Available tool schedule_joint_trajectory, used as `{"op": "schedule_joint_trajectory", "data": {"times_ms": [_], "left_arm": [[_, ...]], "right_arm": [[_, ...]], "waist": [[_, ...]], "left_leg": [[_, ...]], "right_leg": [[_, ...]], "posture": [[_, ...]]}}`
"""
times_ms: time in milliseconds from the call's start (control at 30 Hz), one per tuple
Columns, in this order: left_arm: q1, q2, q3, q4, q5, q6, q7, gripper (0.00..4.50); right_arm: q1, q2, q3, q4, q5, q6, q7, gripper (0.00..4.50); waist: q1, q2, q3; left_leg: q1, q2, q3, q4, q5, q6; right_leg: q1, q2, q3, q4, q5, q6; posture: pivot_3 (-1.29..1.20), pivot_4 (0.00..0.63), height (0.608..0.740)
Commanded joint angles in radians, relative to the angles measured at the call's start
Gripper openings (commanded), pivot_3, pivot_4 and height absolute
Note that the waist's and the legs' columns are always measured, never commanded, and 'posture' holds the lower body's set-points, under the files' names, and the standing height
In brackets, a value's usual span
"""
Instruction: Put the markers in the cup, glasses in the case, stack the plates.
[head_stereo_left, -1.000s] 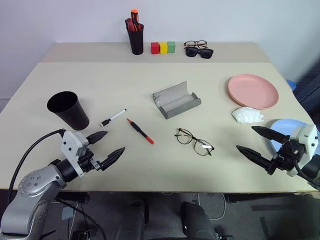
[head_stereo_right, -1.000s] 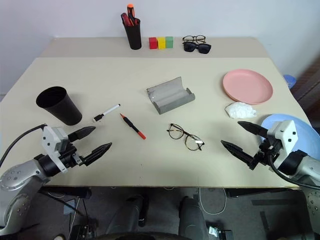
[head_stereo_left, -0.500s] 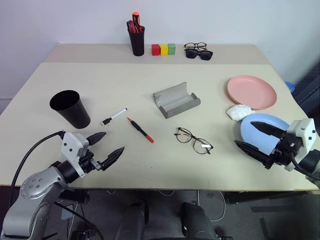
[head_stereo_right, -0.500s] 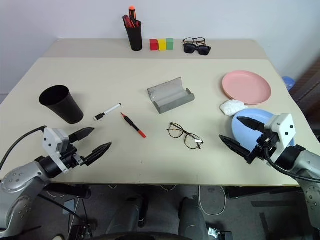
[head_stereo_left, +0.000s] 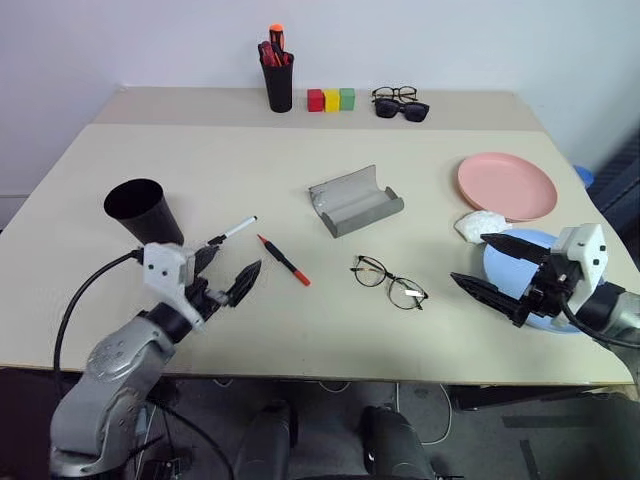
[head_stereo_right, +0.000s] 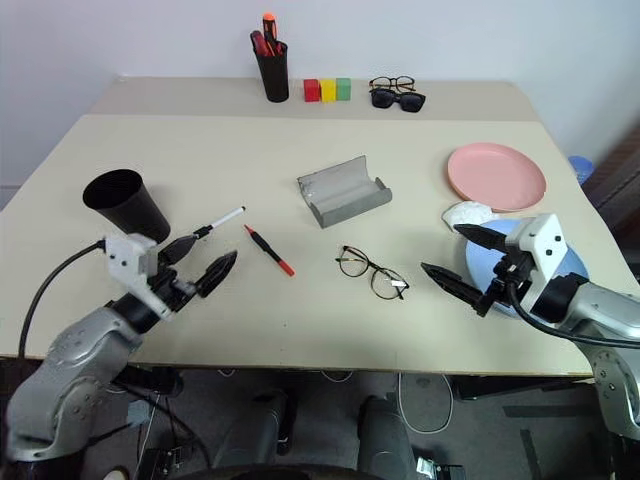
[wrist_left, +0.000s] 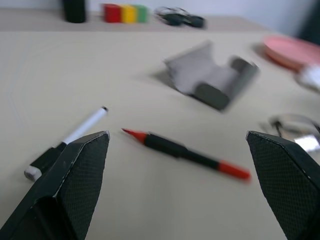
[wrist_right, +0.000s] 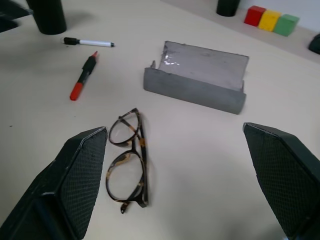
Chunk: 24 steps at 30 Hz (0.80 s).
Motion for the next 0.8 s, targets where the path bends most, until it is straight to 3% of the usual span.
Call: {"op": "schedule_joint_trajectory", "data": {"times_ms": [33,200,300,433,667,800], "left_arm": [[-0.148,0.027,-0.056,-0.059,-0.062,0.232,0.083,4.50],[-0.293,0.151,-0.095,0.018,-0.094,0.380,-0.007,4.50],[-0.349,0.165,-0.088,0.094,-0.076,0.421,0.004,4.50],[-0.478,-0.004,0.016,0.207,-0.035,0.594,0.218,4.50],[-0.608,-0.257,0.206,0.233,0.045,0.867,0.391,4.50],[-0.665,-0.371,0.265,0.254,0.145,0.920,0.472,4.50]], "right_arm": [[-0.035,-0.016,0.001,0.022,-0.008,-0.030,0.022,4.42],[-0.052,-0.011,0.010,0.077,-0.033,-0.079,0.063,4.42],[-0.052,-0.007,0.008,0.109,-0.042,-0.108,0.086,4.42],[-0.038,-0.001,0.002,0.155,-0.063,-0.165,0.116,4.42],[-0.024,0.005,0.010,0.157,-0.070,-0.190,0.117,4.42],[-0.037,-0.003,0.017,0.166,-0.072,-0.189,0.126,4.42]], "waist": [[-0.001,0.000,0.000],[-0.007,0.000,0.000],[-0.004,0.000,0.000],[0.002,-0.002,0.001],[-0.002,-0.005,0.003],[-0.002,-0.006,0.003]], "left_leg": [[0.000,0.000,0.000,0.001,0.000,0.000],[0.000,0.000,0.001,0.003,0.000,0.000],[0.000,0.000,0.000,0.002,0.000,0.000],[0.000,-0.001,0.000,0.004,0.000,0.000],[0.000,-0.002,-0.001,0.005,0.000,0.000],[0.000,-0.002,-0.001,0.005,0.000,0.000]], "right_leg": [[0.001,0.000,0.000,0.000,0.000,0.001],[0.001,0.001,0.001,0.001,0.001,0.001],[0.000,0.001,0.001,0.001,0.003,-0.003],[0.001,0.001,0.000,0.002,0.002,-0.001],[0.002,0.001,0.001,0.001,0.003,0.005],[0.003,0.001,0.001,0.001,0.002,0.006]], "posture": [[0.00,0.150,0.740],[0.00,0.150,0.740],[0.00,0.150,0.740],[0.00,0.150,0.740],[0.00,0.150,0.740],[0.00,0.150,0.740]]}}
